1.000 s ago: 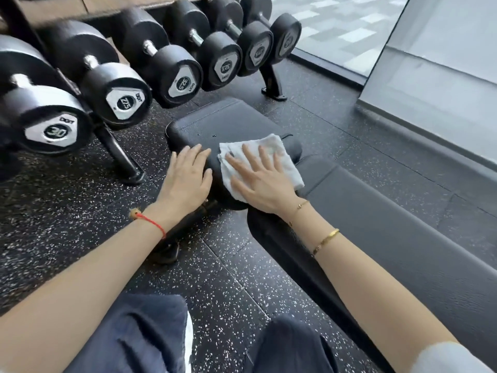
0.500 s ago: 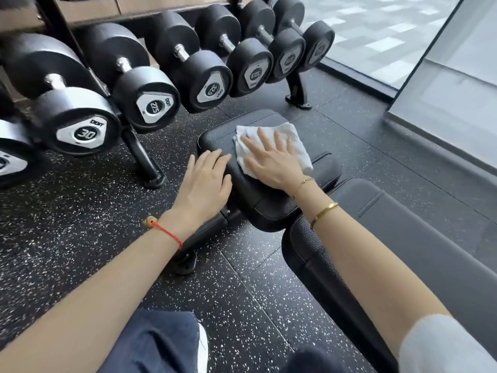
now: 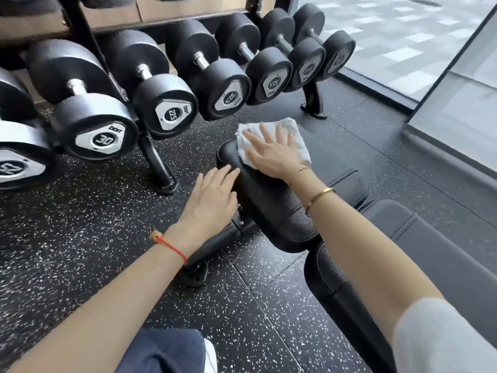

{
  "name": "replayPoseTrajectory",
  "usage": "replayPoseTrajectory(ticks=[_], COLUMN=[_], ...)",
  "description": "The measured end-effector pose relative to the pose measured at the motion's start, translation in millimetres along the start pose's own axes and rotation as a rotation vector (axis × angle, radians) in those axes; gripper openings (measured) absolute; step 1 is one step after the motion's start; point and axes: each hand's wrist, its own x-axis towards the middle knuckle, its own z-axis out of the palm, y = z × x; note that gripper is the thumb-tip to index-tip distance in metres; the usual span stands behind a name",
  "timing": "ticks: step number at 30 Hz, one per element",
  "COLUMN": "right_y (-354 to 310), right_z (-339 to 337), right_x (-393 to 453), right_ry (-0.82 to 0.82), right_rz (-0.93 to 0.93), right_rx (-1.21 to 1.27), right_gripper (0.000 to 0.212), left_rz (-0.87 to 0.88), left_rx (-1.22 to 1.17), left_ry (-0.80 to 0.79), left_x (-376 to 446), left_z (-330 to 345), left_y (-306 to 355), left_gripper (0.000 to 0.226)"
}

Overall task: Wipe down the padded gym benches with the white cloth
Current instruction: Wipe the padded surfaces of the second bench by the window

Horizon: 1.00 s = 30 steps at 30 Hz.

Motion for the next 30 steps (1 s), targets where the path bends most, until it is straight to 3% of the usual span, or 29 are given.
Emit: replayPoseTrajectory(ticks=[6,11,13,21,24,30], right_y=[12,56,51,50,69,85], right_z=[12,-6,-7,18,18,0], right_x=[-18,8,8,-118,-134,-86], right_ry=[0.060,0.012,-0.004,0.072,0.108,0.057], right_rz=[-0.161,0.032,0.070,-0.041,0.055,0.373], right_rx=[-0.021,-0.185,-0.115,0.014,0.006,0.098], right_gripper=[0.059,0.061,0.060,0.057,0.055,0.055], left_rz=[0.019,0.016,0.014,0.059,0.084,0.047], left_rx=[-0.064,-0.092,-0.097,-0.106,-0.088,-0.053], left_ry=[0.064,0.094,0.125,0.174,0.145,0.105], left_x=[6,8,10,36,51,58], left_z=[-1,0,0,8,13,16], left_y=[-1,0,2,14,21,44], left_gripper=[0.048,0.043,0.039,0.045,0.046,0.048])
